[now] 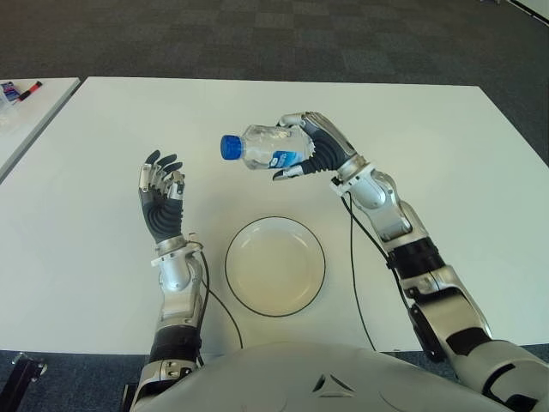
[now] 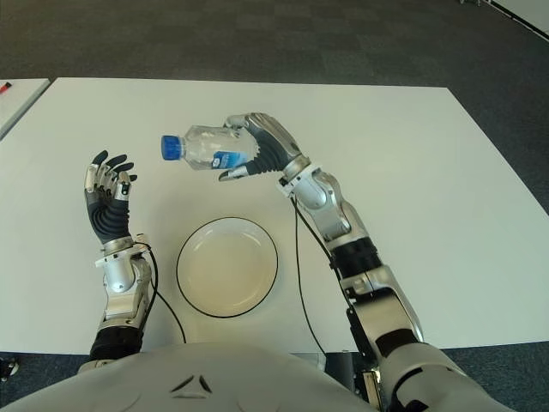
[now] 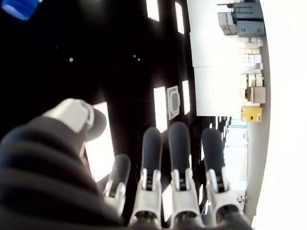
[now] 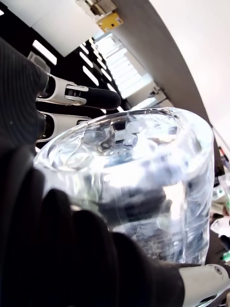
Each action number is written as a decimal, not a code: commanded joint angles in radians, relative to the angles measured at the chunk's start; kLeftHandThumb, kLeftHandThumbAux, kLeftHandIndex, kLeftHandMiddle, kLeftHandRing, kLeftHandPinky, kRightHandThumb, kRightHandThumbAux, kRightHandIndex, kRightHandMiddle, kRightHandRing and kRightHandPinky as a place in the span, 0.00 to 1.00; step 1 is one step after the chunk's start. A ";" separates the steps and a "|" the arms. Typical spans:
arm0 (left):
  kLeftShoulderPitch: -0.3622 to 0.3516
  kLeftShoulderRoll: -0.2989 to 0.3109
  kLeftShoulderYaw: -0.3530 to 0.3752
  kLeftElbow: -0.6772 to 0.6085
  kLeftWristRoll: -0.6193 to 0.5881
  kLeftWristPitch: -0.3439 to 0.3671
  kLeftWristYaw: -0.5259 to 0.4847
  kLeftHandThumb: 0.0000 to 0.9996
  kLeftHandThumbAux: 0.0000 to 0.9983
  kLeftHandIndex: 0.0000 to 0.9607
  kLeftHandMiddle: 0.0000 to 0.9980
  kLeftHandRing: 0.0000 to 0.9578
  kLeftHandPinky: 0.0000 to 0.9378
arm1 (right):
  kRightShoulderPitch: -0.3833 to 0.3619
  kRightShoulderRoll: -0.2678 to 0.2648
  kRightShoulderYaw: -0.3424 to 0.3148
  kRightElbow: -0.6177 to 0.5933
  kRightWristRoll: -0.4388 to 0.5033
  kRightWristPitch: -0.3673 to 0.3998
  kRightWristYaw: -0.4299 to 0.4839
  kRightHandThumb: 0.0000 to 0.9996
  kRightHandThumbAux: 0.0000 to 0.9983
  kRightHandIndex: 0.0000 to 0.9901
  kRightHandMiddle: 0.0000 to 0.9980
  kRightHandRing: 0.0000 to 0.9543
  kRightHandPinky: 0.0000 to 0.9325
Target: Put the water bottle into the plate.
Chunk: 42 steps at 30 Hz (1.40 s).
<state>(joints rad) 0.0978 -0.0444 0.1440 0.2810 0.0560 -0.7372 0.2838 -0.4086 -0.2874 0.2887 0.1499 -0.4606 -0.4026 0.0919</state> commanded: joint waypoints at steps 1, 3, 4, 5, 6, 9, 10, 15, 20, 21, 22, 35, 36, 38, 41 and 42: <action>-0.018 0.011 0.006 0.030 -0.013 -0.014 -0.023 0.53 0.56 0.19 0.29 0.34 0.39 | 0.058 0.003 -0.029 -0.083 0.023 0.040 0.005 1.00 0.66 0.42 0.54 0.58 0.47; -0.023 0.013 0.008 0.036 -0.023 -0.018 -0.033 0.53 0.56 0.19 0.29 0.34 0.39 | 0.077 0.006 -0.034 -0.104 0.022 0.036 -0.002 1.00 0.66 0.41 0.53 0.58 0.46; -0.025 0.014 0.009 0.039 -0.030 -0.020 -0.038 0.53 0.56 0.19 0.30 0.34 0.39 | 0.090 0.007 -0.037 -0.119 0.020 0.034 -0.005 1.00 0.66 0.41 0.53 0.57 0.46; -0.026 0.015 0.010 0.042 -0.034 -0.021 -0.042 0.54 0.56 0.19 0.30 0.34 0.39 | 0.099 0.008 -0.040 -0.129 0.018 0.033 -0.007 1.00 0.66 0.41 0.53 0.57 0.47; -0.027 0.015 0.011 0.045 -0.038 -0.023 -0.046 0.54 0.56 0.19 0.30 0.34 0.39 | 0.110 0.009 -0.041 -0.141 0.013 0.033 -0.009 1.00 0.66 0.41 0.53 0.57 0.47; -0.030 0.015 0.014 0.052 -0.044 -0.026 -0.053 0.55 0.56 0.20 0.31 0.35 0.40 | 0.135 0.011 -0.045 -0.169 0.002 0.034 -0.012 1.00 0.67 0.40 0.52 0.55 0.47; -0.031 0.016 0.015 0.054 -0.045 -0.025 -0.054 0.55 0.56 0.20 0.31 0.35 0.40 | 0.142 0.011 -0.046 -0.178 0.000 0.035 -0.012 1.00 0.67 0.40 0.52 0.55 0.47; -0.034 0.020 0.023 0.061 -0.042 -0.018 -0.057 0.55 0.55 0.19 0.30 0.35 0.40 | 0.184 -0.022 -0.052 -0.201 -0.030 -0.022 -0.034 1.00 0.67 0.39 0.51 0.53 0.46; -0.038 0.025 0.030 0.066 -0.040 -0.016 -0.063 0.54 0.56 0.19 0.30 0.35 0.40 | 0.250 -0.074 -0.056 -0.181 -0.026 -0.110 -0.044 1.00 0.67 0.39 0.50 0.54 0.46; -0.038 0.025 0.031 0.065 -0.039 -0.015 -0.064 0.54 0.56 0.19 0.31 0.35 0.40 | 0.251 -0.078 -0.055 -0.166 -0.025 -0.123 -0.047 1.00 0.67 0.39 0.50 0.54 0.46; -0.038 0.024 0.031 0.065 -0.038 -0.014 -0.065 0.54 0.56 0.19 0.30 0.35 0.40 | 0.252 -0.080 -0.054 -0.155 -0.024 -0.133 -0.048 1.00 0.67 0.39 0.50 0.54 0.46; -0.042 0.025 0.033 0.069 -0.040 -0.018 -0.069 0.53 0.56 0.19 0.30 0.35 0.40 | 0.292 -0.081 -0.058 -0.163 0.027 -0.085 0.015 1.00 0.67 0.39 0.50 0.54 0.47; -0.043 0.025 0.033 0.071 -0.042 -0.023 -0.071 0.53 0.56 0.19 0.30 0.35 0.40 | 0.298 -0.082 -0.061 -0.166 0.028 -0.080 0.017 1.00 0.67 0.39 0.50 0.54 0.47; -0.045 0.024 0.032 0.074 -0.047 -0.029 -0.075 0.54 0.56 0.19 0.30 0.35 0.40 | 0.308 -0.082 -0.065 -0.167 0.026 -0.076 0.019 1.00 0.67 0.39 0.50 0.54 0.47; -0.047 0.023 0.032 0.074 -0.049 -0.033 -0.078 0.54 0.56 0.20 0.31 0.35 0.41 | 0.322 -0.081 -0.068 -0.164 0.021 -0.074 0.017 1.00 0.67 0.39 0.50 0.54 0.47; -0.048 0.023 0.032 0.074 -0.049 -0.035 -0.078 0.55 0.57 0.20 0.31 0.35 0.41 | 0.327 -0.080 -0.068 -0.160 0.018 -0.076 0.014 1.00 0.67 0.39 0.50 0.54 0.47</action>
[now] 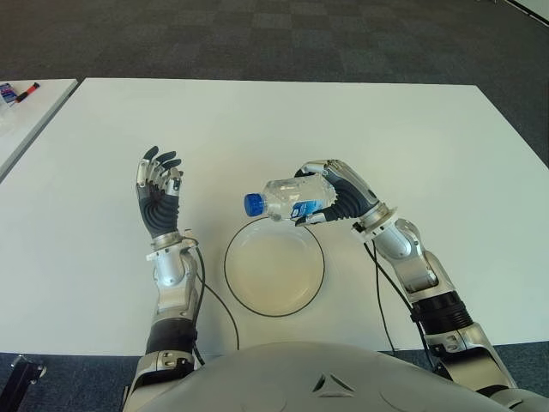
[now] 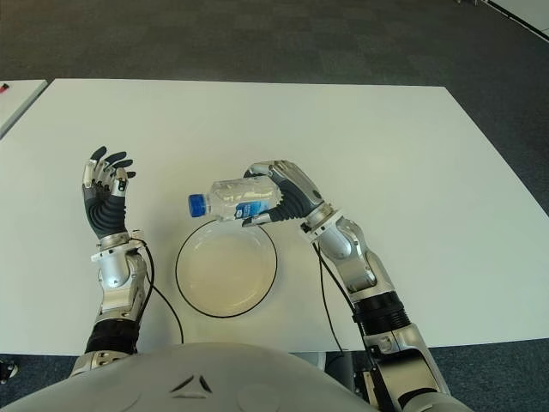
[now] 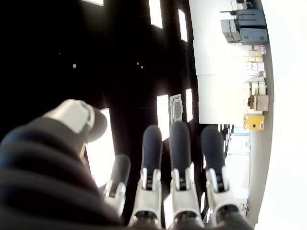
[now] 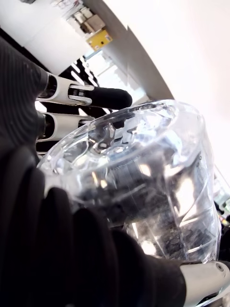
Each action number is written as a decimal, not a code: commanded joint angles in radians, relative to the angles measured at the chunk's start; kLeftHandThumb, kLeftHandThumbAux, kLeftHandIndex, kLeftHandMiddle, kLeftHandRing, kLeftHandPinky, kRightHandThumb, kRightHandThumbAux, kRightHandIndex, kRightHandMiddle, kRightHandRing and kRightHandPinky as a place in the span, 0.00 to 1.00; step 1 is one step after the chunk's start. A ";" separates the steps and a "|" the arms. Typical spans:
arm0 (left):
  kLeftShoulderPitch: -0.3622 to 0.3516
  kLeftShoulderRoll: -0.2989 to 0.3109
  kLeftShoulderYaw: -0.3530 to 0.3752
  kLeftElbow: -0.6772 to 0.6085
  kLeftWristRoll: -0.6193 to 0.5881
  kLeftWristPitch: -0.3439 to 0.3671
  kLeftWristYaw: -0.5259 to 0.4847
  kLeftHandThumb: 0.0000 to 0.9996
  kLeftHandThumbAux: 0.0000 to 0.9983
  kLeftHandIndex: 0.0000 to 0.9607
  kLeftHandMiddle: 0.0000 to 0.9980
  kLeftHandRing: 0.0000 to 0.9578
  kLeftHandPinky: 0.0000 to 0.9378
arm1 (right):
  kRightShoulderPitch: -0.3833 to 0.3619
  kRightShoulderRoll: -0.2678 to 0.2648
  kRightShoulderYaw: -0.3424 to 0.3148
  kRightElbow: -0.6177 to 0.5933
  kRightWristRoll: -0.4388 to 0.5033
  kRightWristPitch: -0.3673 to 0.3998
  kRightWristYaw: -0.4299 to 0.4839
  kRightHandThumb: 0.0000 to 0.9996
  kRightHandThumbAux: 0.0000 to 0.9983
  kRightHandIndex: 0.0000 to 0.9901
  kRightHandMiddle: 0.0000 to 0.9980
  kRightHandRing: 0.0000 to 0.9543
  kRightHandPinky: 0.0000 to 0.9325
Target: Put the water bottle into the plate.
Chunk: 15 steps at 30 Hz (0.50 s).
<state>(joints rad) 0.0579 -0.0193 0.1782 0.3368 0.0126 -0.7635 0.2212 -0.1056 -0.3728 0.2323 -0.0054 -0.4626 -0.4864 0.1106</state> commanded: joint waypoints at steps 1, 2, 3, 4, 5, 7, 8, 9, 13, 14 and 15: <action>-0.009 -0.003 -0.003 0.018 -0.004 -0.009 -0.015 0.55 0.57 0.20 0.31 0.35 0.41 | 0.043 0.009 -0.005 0.006 0.015 -0.001 -0.012 1.00 0.67 0.39 0.50 0.54 0.47; -0.010 -0.004 -0.003 0.019 -0.004 -0.010 -0.014 0.55 0.57 0.20 0.31 0.36 0.41 | 0.056 0.011 -0.001 0.014 0.012 -0.007 -0.018 1.00 0.67 0.39 0.50 0.54 0.47; -0.011 -0.004 -0.004 0.020 -0.004 -0.010 -0.015 0.55 0.57 0.20 0.31 0.36 0.41 | 0.066 0.013 0.004 0.021 0.010 -0.011 -0.020 1.00 0.67 0.39 0.50 0.54 0.47; -0.011 -0.005 -0.005 0.021 -0.004 -0.011 -0.015 0.55 0.57 0.20 0.31 0.36 0.41 | 0.071 0.015 0.007 0.025 0.008 -0.014 -0.021 1.00 0.67 0.39 0.50 0.54 0.47; -0.014 -0.005 -0.005 0.024 -0.004 -0.012 -0.016 0.55 0.57 0.20 0.32 0.35 0.40 | 0.074 0.014 0.010 0.026 0.014 -0.007 -0.010 1.00 0.67 0.39 0.51 0.54 0.47; -0.017 -0.004 -0.006 0.029 -0.005 -0.014 -0.017 0.55 0.58 0.20 0.32 0.36 0.40 | 0.077 0.013 0.014 0.025 0.025 0.007 0.012 1.00 0.67 0.39 0.51 0.54 0.47; -0.018 -0.004 -0.006 0.031 -0.005 -0.015 -0.018 0.55 0.58 0.21 0.32 0.36 0.40 | 0.077 0.012 0.015 0.024 0.030 0.013 0.020 1.00 0.67 0.39 0.50 0.54 0.47; -0.020 -0.004 -0.006 0.033 -0.005 -0.017 -0.018 0.55 0.58 0.21 0.32 0.36 0.41 | 0.082 0.012 0.021 0.030 0.030 0.018 0.028 1.00 0.67 0.39 0.50 0.54 0.47; -0.024 -0.003 -0.006 0.041 -0.002 -0.026 -0.018 0.55 0.59 0.21 0.33 0.36 0.41 | 0.095 0.018 0.043 0.074 0.014 0.013 0.034 1.00 0.67 0.39 0.51 0.54 0.47; -0.025 -0.003 -0.006 0.042 0.000 -0.029 -0.017 0.55 0.60 0.21 0.33 0.36 0.41 | 0.096 0.019 0.046 0.086 0.009 0.008 0.030 1.00 0.67 0.39 0.51 0.54 0.47; -0.025 -0.004 -0.006 0.043 0.001 -0.031 -0.016 0.55 0.60 0.21 0.33 0.36 0.41 | 0.095 0.019 0.049 0.098 0.005 0.001 0.025 1.00 0.67 0.39 0.51 0.54 0.47</action>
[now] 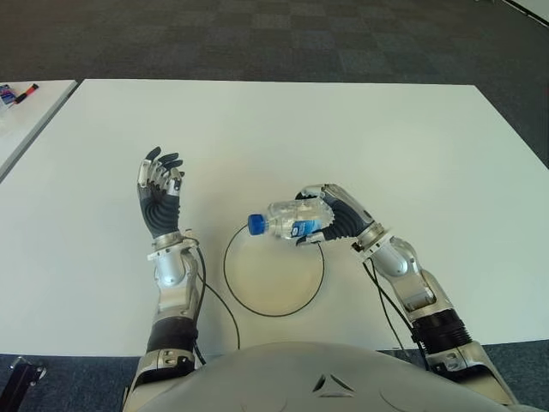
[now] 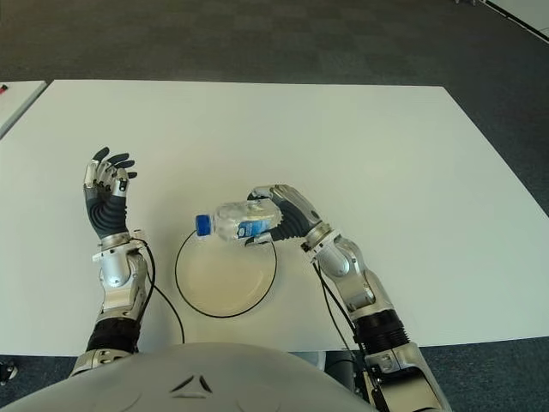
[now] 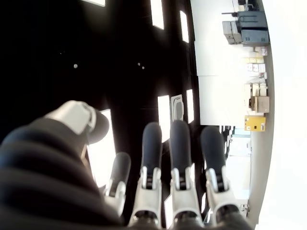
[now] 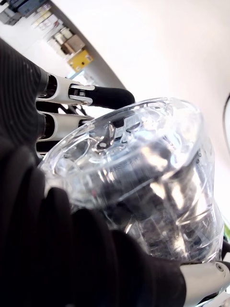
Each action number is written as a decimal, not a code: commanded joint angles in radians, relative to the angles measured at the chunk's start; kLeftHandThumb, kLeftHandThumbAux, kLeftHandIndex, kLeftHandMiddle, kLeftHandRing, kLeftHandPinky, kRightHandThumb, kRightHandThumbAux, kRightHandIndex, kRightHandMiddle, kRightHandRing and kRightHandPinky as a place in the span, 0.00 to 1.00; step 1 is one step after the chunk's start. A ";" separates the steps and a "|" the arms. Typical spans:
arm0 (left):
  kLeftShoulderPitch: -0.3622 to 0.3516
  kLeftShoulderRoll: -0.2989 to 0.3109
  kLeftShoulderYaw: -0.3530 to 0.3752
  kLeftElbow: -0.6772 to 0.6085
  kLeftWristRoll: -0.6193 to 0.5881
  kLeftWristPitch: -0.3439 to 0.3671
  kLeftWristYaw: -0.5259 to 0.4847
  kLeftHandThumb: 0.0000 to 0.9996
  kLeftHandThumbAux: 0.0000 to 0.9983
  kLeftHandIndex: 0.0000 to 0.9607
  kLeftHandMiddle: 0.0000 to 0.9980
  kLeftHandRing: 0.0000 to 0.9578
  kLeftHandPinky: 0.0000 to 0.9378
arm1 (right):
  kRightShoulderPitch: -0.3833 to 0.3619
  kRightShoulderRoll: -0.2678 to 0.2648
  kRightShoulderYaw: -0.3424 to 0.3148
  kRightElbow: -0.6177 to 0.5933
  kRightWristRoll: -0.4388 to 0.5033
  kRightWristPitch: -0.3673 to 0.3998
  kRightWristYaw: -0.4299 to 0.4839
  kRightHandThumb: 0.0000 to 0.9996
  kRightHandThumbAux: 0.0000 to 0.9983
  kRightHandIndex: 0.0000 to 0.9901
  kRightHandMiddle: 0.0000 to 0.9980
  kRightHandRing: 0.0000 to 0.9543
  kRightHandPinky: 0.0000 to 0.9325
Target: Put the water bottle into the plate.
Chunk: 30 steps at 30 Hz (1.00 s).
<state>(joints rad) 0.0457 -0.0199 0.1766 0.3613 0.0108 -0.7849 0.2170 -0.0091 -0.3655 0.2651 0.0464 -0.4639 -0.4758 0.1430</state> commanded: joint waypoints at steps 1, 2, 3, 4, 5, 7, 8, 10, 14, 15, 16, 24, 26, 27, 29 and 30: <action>-0.013 -0.003 -0.005 0.019 0.005 -0.011 -0.011 0.55 0.60 0.22 0.33 0.36 0.41 | -0.002 0.012 0.018 0.053 0.003 -0.015 -0.011 1.00 0.67 0.39 0.51 0.54 0.47; -0.013 -0.004 -0.005 0.019 0.007 -0.013 -0.009 0.55 0.60 0.22 0.33 0.36 0.41 | -0.004 0.011 0.019 0.061 0.003 -0.018 -0.011 1.00 0.67 0.39 0.51 0.54 0.47; -0.014 -0.004 -0.004 0.019 0.009 -0.015 -0.008 0.55 0.61 0.22 0.33 0.37 0.41 | -0.005 0.010 0.020 0.066 0.005 -0.018 -0.008 1.00 0.67 0.39 0.51 0.54 0.47; -0.014 -0.004 -0.004 0.019 0.011 -0.016 -0.007 0.55 0.61 0.22 0.33 0.37 0.41 | -0.006 0.009 0.021 0.069 0.007 -0.018 -0.006 1.00 0.67 0.39 0.51 0.54 0.47; -0.014 -0.005 -0.004 0.018 0.011 -0.017 -0.006 0.55 0.61 0.22 0.33 0.37 0.41 | -0.007 0.009 0.021 0.074 0.013 -0.017 -0.002 1.00 0.67 0.39 0.51 0.54 0.47; -0.014 -0.006 -0.004 0.018 0.012 -0.018 -0.006 0.56 0.61 0.22 0.34 0.37 0.41 | -0.008 0.009 0.022 0.080 0.019 -0.016 0.000 1.00 0.67 0.39 0.51 0.54 0.48; -0.014 -0.006 -0.004 0.018 0.012 -0.019 -0.006 0.56 0.61 0.22 0.34 0.37 0.41 | -0.008 0.009 0.022 0.085 0.013 -0.018 -0.007 1.00 0.67 0.39 0.51 0.54 0.48; -0.015 -0.008 -0.005 0.017 0.013 -0.019 -0.006 0.56 0.61 0.22 0.34 0.37 0.41 | -0.009 0.009 0.022 0.093 0.007 -0.022 -0.017 1.00 0.67 0.39 0.51 0.54 0.48; -0.015 -0.012 -0.007 0.012 0.011 -0.018 -0.007 0.56 0.61 0.22 0.34 0.37 0.41 | -0.009 0.010 0.021 0.108 0.013 -0.025 -0.017 1.00 0.67 0.39 0.51 0.54 0.48; -0.016 -0.013 -0.007 0.011 0.011 -0.018 -0.007 0.56 0.61 0.22 0.34 0.37 0.41 | -0.010 0.010 0.021 0.113 0.015 -0.026 -0.017 1.00 0.67 0.39 0.51 0.54 0.48; -0.016 -0.013 -0.007 0.011 0.011 -0.018 -0.008 0.56 0.61 0.22 0.34 0.37 0.41 | -0.011 0.010 0.021 0.116 0.015 -0.027 -0.017 1.00 0.67 0.39 0.51 0.54 0.48; -0.017 -0.020 -0.010 -0.001 0.014 -0.016 -0.009 0.55 0.60 0.22 0.34 0.37 0.41 | -0.012 0.010 0.026 0.143 0.026 -0.030 -0.007 1.00 0.67 0.40 0.51 0.55 0.48; -0.017 -0.022 -0.011 -0.005 0.015 -0.011 -0.008 0.55 0.60 0.22 0.34 0.36 0.41 | -0.012 0.011 0.027 0.146 0.025 -0.028 -0.006 1.00 0.67 0.40 0.52 0.55 0.47; -0.016 -0.022 -0.011 -0.007 0.015 -0.007 -0.009 0.54 0.60 0.22 0.34 0.36 0.41 | -0.012 0.011 0.029 0.147 0.023 -0.025 -0.004 1.00 0.67 0.40 0.52 0.55 0.47; -0.015 -0.023 -0.012 -0.008 0.014 -0.003 -0.009 0.54 0.60 0.22 0.34 0.36 0.41 | -0.012 0.010 0.031 0.147 0.020 -0.022 -0.003 1.00 0.67 0.40 0.51 0.55 0.47; -0.015 -0.023 -0.012 -0.009 0.014 -0.002 -0.009 0.54 0.60 0.22 0.34 0.37 0.41 | -0.012 0.010 0.032 0.146 0.020 -0.019 -0.001 1.00 0.67 0.40 0.51 0.55 0.47</action>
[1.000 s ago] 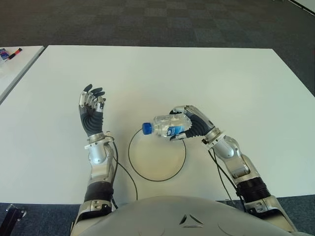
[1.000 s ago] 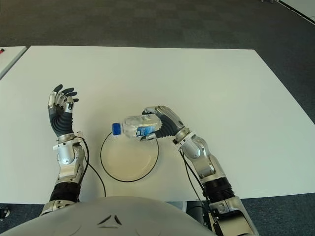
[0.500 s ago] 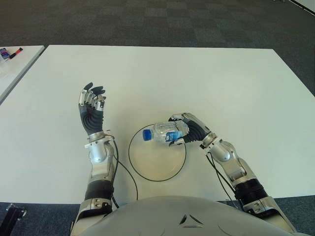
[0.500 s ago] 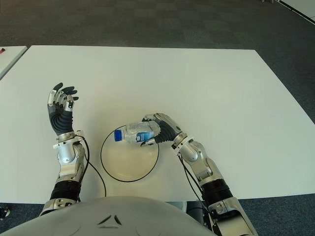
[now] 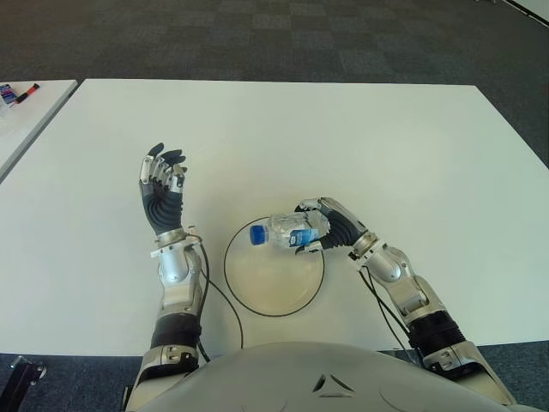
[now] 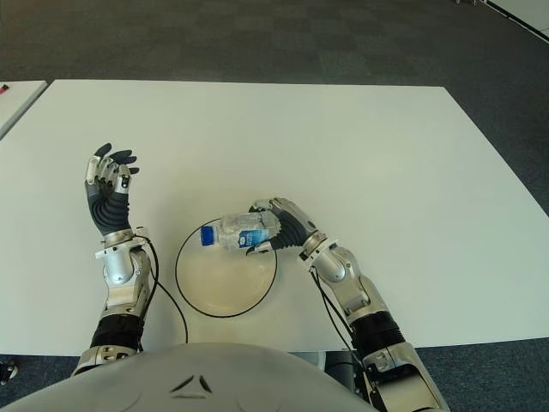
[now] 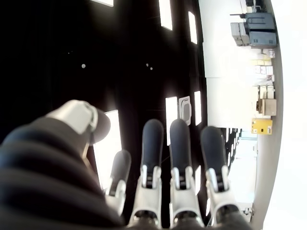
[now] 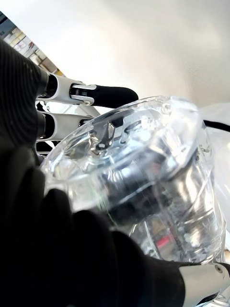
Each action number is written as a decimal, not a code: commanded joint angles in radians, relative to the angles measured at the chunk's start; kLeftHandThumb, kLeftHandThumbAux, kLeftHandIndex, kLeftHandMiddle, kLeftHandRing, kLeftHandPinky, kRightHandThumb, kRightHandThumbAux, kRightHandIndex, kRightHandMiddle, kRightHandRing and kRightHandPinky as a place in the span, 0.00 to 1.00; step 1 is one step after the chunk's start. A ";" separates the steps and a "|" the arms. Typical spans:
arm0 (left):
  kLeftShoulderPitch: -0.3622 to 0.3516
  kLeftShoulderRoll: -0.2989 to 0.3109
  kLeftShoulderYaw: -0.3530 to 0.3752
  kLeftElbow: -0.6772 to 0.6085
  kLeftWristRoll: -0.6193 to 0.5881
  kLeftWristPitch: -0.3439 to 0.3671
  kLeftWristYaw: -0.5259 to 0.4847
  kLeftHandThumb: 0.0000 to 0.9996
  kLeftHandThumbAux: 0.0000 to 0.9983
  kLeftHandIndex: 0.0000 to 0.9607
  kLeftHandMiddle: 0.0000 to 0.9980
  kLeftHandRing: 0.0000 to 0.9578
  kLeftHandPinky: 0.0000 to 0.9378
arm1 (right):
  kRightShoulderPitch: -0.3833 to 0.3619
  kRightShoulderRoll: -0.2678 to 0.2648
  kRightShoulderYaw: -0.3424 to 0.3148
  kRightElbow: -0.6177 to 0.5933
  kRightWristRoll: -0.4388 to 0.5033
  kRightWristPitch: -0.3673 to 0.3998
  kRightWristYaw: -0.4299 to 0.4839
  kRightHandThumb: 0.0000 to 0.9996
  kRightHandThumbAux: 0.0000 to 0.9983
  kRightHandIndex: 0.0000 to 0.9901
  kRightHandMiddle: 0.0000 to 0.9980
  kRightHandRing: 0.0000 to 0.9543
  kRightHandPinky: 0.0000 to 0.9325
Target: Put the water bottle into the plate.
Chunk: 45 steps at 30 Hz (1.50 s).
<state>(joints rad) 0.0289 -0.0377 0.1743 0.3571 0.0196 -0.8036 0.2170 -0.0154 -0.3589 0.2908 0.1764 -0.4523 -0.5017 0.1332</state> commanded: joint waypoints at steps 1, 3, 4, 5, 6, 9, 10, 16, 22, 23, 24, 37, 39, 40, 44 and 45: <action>0.002 -0.006 -0.010 -0.005 0.005 0.018 -0.010 0.54 0.59 0.22 0.34 0.37 0.41 | -0.005 0.003 0.008 0.015 0.009 0.013 0.014 1.00 0.67 0.40 0.51 0.55 0.48; 0.002 -0.007 -0.011 -0.008 0.004 0.025 -0.010 0.55 0.59 0.22 0.34 0.37 0.41 | -0.005 0.002 0.011 0.012 0.005 0.023 0.019 1.00 0.67 0.40 0.51 0.55 0.47; 0.002 -0.007 -0.012 -0.010 0.003 0.029 -0.011 0.55 0.59 0.22 0.34 0.37 0.41 | -0.005 0.002 0.012 0.011 0.003 0.026 0.020 1.00 0.67 0.40 0.51 0.55 0.47; 0.004 -0.008 -0.013 -0.013 0.001 0.035 -0.012 0.55 0.59 0.22 0.34 0.37 0.41 | -0.005 0.002 0.012 0.010 -0.001 0.028 0.018 1.00 0.67 0.40 0.51 0.55 0.47; 0.005 -0.008 -0.013 -0.015 0.000 0.040 -0.013 0.56 0.58 0.22 0.34 0.37 0.41 | -0.005 0.002 0.013 0.009 -0.004 0.030 0.017 1.00 0.67 0.40 0.52 0.55 0.47; 0.008 -0.010 -0.015 -0.022 -0.003 0.048 -0.016 0.57 0.58 0.22 0.34 0.37 0.41 | -0.005 0.002 0.015 0.007 -0.008 0.037 0.018 1.00 0.66 0.40 0.52 0.56 0.47; 0.009 -0.010 -0.016 -0.023 -0.003 0.050 -0.016 0.57 0.58 0.22 0.34 0.37 0.41 | -0.005 0.002 0.015 0.007 -0.007 0.038 0.019 1.00 0.66 0.40 0.52 0.57 0.47; 0.012 -0.014 -0.022 -0.030 -0.002 0.054 -0.017 0.57 0.58 0.22 0.34 0.37 0.42 | -0.006 0.000 0.019 0.003 -0.019 0.056 0.019 1.00 0.66 0.41 0.53 0.57 0.47; 0.011 -0.020 -0.027 -0.033 -0.009 0.063 -0.013 0.58 0.57 0.22 0.34 0.37 0.42 | -0.008 0.000 0.024 -0.005 -0.024 0.081 0.027 1.00 0.66 0.42 0.54 0.59 0.46; 0.009 -0.021 -0.028 -0.032 -0.009 0.065 -0.012 0.59 0.57 0.22 0.34 0.37 0.42 | -0.009 0.000 0.025 -0.005 -0.023 0.080 0.028 1.00 0.66 0.42 0.54 0.59 0.46; 0.008 -0.022 -0.028 -0.029 -0.008 0.067 -0.011 0.59 0.57 0.22 0.34 0.37 0.42 | -0.011 0.000 0.027 -0.005 -0.021 0.076 0.029 1.00 0.66 0.42 0.54 0.59 0.46; 0.006 -0.019 -0.035 -0.026 0.004 0.080 -0.008 0.58 0.55 0.21 0.33 0.36 0.41 | -0.016 0.017 0.069 -0.036 -0.036 0.079 0.036 1.00 0.66 0.41 0.53 0.56 0.47; 0.006 -0.019 -0.036 -0.027 0.010 0.084 -0.005 0.58 0.56 0.21 0.33 0.36 0.40 | -0.018 0.018 0.076 -0.039 -0.035 0.081 0.042 1.00 0.66 0.40 0.52 0.56 0.47; 0.006 -0.020 -0.036 -0.028 0.012 0.086 -0.003 0.58 0.56 0.21 0.33 0.36 0.40 | -0.019 0.019 0.079 -0.040 -0.035 0.082 0.044 1.00 0.66 0.40 0.52 0.56 0.47; 0.007 -0.021 -0.037 -0.029 0.015 0.089 -0.002 0.57 0.56 0.21 0.33 0.36 0.41 | -0.030 0.025 0.091 -0.031 -0.017 0.071 0.060 1.00 0.66 0.40 0.52 0.56 0.47; 0.008 -0.021 -0.037 -0.030 0.016 0.090 -0.002 0.57 0.56 0.21 0.33 0.36 0.41 | -0.033 0.025 0.094 -0.027 -0.012 0.066 0.065 1.00 0.66 0.41 0.53 0.57 0.47</action>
<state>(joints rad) 0.0305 -0.0548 0.1409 0.3229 0.0264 -0.7296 0.2166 -0.0409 -0.3399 0.3679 0.1348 -0.4732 -0.4367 0.1733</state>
